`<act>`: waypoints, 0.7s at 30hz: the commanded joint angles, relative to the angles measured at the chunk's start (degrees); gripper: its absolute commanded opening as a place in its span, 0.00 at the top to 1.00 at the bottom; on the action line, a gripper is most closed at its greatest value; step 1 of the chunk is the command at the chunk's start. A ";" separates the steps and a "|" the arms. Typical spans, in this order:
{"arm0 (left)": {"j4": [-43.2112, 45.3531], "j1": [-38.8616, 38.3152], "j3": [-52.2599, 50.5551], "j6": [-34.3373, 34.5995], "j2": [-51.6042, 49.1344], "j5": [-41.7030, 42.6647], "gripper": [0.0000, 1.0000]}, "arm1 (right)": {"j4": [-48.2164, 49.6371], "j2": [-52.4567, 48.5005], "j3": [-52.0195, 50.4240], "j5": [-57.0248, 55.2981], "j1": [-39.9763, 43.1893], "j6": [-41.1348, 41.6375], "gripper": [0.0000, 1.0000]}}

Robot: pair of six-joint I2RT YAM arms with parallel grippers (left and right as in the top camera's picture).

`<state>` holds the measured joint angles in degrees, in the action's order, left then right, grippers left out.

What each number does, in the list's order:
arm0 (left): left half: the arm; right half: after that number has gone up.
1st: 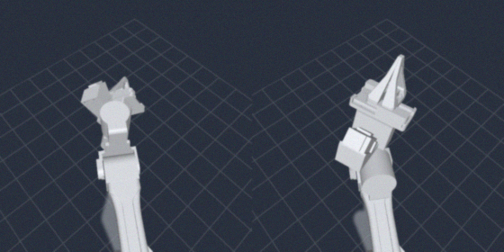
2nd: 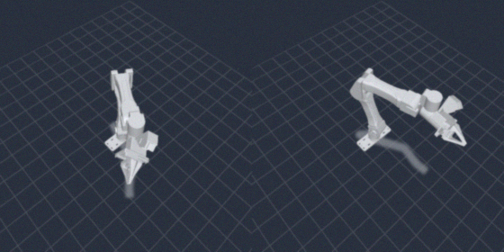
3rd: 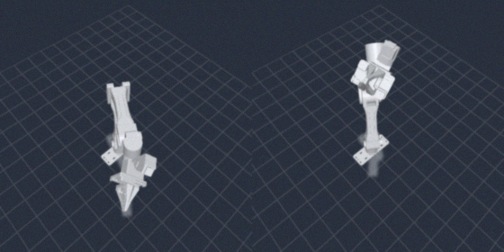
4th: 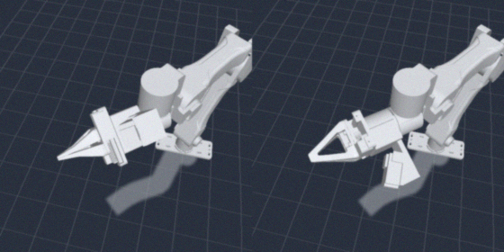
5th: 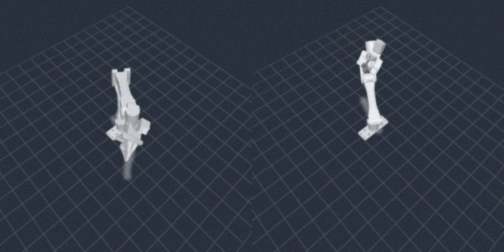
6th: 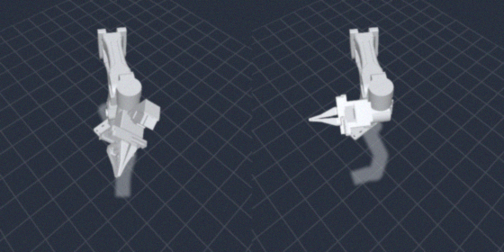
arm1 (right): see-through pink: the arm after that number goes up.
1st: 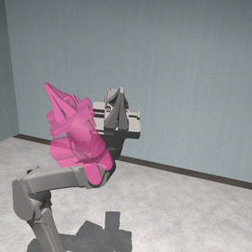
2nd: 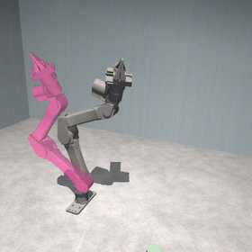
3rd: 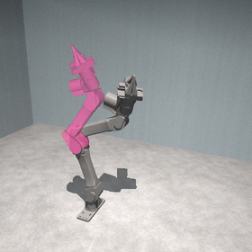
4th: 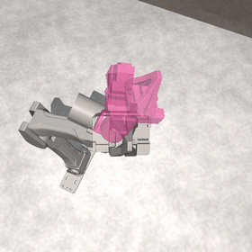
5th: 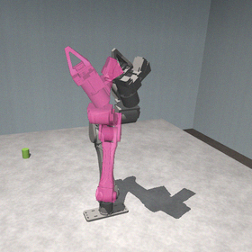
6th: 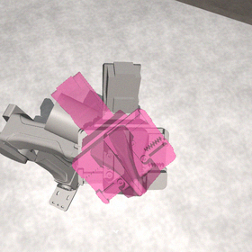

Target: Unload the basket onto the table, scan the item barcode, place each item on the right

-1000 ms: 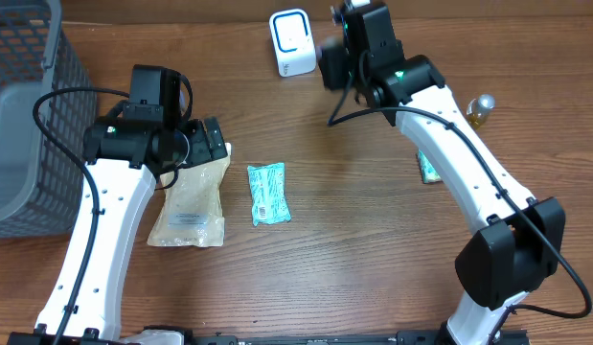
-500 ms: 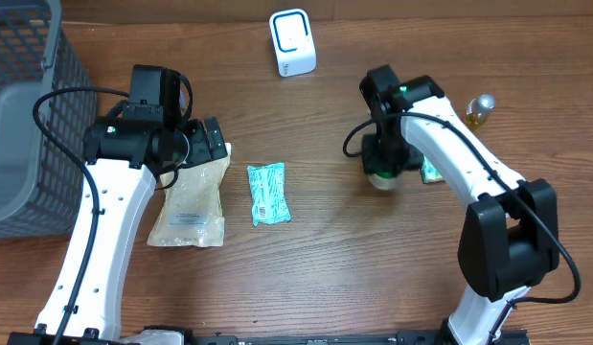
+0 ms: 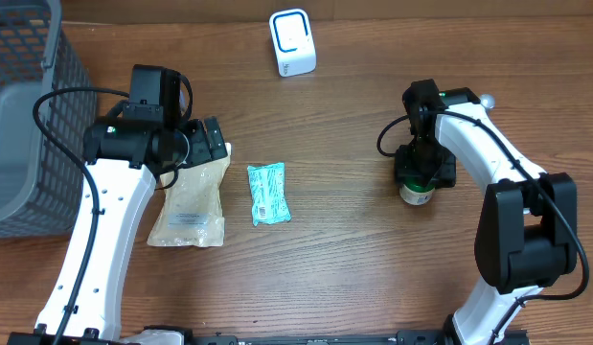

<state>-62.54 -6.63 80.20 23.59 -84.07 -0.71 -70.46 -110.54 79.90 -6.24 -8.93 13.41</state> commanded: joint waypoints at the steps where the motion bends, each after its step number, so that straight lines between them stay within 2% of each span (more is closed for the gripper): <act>1: 0.00 0.26 0.44 -0.46 0.07 -0.35 0.00 | 1.40 0.13 -0.02 -0.15 -0.15 0.31 0.16; 4: 0.00 0.24 0.44 -0.48 0.07 -0.35 0.00 | 2.75 0.13 -0.02 -0.15 -0.15 0.31 0.04; 6: 0.00 0.26 0.44 -0.46 0.07 -0.35 0.01 | 3.45 0.13 -0.02 -0.15 -0.15 0.31 0.00; 10: 0.00 0.24 0.44 -0.48 0.07 -0.35 0.01 | 7.37 0.13 -0.02 -0.15 -0.15 0.33 0.00; 16: 0.00 0.26 0.44 -0.46 0.07 -0.35 0.01 | 22.01 0.09 -0.02 0.83 -0.20 0.33 0.00; 21: 0.00 0.26 0.44 -0.46 0.07 -0.35 0.00 | 28.50 0.09 -0.02 13.73 -0.39 0.35 0.00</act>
<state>-62.54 -6.63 80.20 23.59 -84.07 -0.71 -43.46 -110.54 79.83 -1.48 -9.04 13.54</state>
